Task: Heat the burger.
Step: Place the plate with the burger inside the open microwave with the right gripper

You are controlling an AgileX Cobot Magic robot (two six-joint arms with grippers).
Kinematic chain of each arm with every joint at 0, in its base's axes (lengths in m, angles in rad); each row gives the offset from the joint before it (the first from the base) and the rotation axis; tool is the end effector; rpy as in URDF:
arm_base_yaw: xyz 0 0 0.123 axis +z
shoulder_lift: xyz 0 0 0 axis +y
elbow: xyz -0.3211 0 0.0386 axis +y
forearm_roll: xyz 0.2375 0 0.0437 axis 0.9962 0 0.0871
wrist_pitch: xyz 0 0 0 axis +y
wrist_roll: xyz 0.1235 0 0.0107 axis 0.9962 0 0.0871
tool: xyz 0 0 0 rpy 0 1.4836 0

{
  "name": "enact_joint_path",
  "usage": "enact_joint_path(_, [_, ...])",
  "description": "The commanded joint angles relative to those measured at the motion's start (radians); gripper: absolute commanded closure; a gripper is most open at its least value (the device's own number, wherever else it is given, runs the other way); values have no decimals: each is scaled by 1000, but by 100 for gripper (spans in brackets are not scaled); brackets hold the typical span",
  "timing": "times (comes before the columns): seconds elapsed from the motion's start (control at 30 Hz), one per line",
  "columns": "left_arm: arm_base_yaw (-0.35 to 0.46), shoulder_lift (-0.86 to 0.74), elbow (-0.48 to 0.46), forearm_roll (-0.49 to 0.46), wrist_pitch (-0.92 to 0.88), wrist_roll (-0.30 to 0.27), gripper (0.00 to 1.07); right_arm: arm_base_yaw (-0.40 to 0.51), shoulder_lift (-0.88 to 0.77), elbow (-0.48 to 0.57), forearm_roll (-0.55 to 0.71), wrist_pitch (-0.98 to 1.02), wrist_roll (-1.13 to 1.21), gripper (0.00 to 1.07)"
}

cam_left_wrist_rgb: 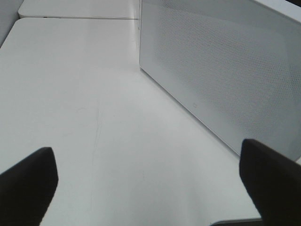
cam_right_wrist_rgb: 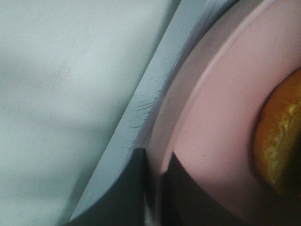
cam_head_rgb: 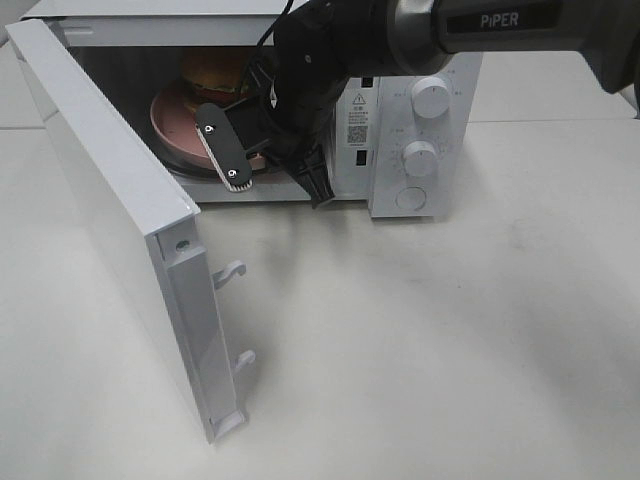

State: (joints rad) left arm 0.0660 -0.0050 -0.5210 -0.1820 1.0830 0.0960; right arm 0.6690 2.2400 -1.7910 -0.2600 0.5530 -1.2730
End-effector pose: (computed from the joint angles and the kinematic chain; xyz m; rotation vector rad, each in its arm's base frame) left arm -0.0270 -0.0217 0.2623 0.0440 2.0287 -0.1153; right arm 0.4330 0.3210 0.1909 -2.2077 1.2411 -0.5120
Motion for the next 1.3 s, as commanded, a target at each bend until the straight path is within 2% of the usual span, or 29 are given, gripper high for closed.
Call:
enact_joint_path(0.03, [-5, -16, 2, -3, -12, 1, 8, -4, 4, -37, -22, -64, 8, 107])
enact_joint_path(0.27, [-5, -16, 2, -1, -12, 1, 8, -4, 19, -44, -25, -104, 45, 103])
enact_joint_path(0.33, [-5, -16, 2, 1, -12, 1, 8, -13, 19, -44, -23, -111, 66, 97])
enact_joint_path(0.43, [-5, -16, 2, 1, -12, 1, 8, -13, 19, -44, -23, -111, 76, 94])
enact_joint_path(0.57, [-5, -16, 2, 1, -12, 1, 8, -16, 19, -44, -25, -113, 119, 80])
enact_joint_path(0.6, [-5, -16, 2, 1, -12, 1, 8, -16, 19, -44, -25, -113, 119, 80])
enact_joint_path(0.67, [-5, -16, 2, 1, -12, 1, 8, -16, 19, -44, -28, -112, 154, 69])
enact_joint_path(1.3, [-5, -16, 2, 1, -12, 1, 8, -13, -2, -26, 3, -128, 393, 65])
